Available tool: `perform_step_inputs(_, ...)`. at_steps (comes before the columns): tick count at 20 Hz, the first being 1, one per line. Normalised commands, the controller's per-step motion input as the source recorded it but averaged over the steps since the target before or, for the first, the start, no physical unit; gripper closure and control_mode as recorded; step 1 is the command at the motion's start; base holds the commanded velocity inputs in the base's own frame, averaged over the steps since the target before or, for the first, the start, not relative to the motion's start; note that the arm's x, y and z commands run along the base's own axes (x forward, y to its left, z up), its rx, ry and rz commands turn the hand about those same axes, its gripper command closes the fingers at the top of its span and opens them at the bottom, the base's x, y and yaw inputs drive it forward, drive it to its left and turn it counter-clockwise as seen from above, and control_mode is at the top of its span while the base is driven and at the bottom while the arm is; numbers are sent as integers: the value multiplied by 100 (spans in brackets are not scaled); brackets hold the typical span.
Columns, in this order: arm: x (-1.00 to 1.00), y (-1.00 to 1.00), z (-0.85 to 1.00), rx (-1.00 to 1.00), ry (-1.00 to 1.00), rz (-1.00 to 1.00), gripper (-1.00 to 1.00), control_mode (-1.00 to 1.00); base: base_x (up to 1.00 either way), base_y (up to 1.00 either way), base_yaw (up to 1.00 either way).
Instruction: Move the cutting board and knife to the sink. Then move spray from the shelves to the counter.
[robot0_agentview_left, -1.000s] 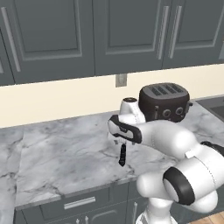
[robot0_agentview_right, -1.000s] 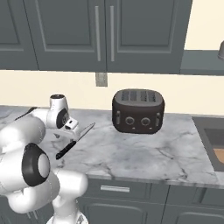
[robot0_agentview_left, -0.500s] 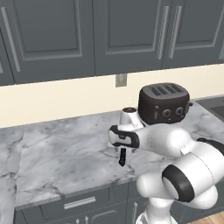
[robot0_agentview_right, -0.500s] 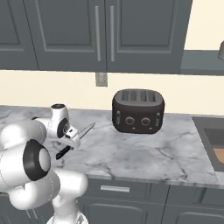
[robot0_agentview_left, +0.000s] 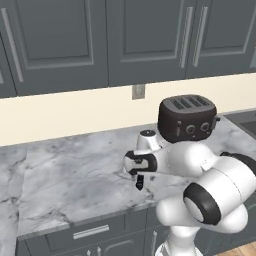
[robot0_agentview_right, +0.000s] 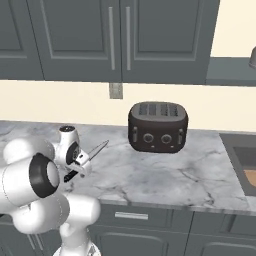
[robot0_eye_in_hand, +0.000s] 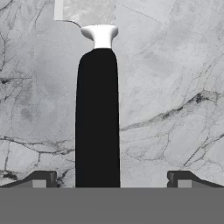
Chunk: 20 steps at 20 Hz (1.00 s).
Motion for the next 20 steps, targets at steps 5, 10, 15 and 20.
perform_step_inputs(5,0,0,-22,0,0,-3,-100,-100,0,0,0)
perform_step_inputs(10,0,0,-13,0,0,-2,-100,-100,0,0,0)
perform_step_inputs(15,-2,0,-17,0,0,-1,100,-100,0,0,0)
perform_step_inputs(20,-10,0,-23,3,0,-1,100,-100,0,0,0)
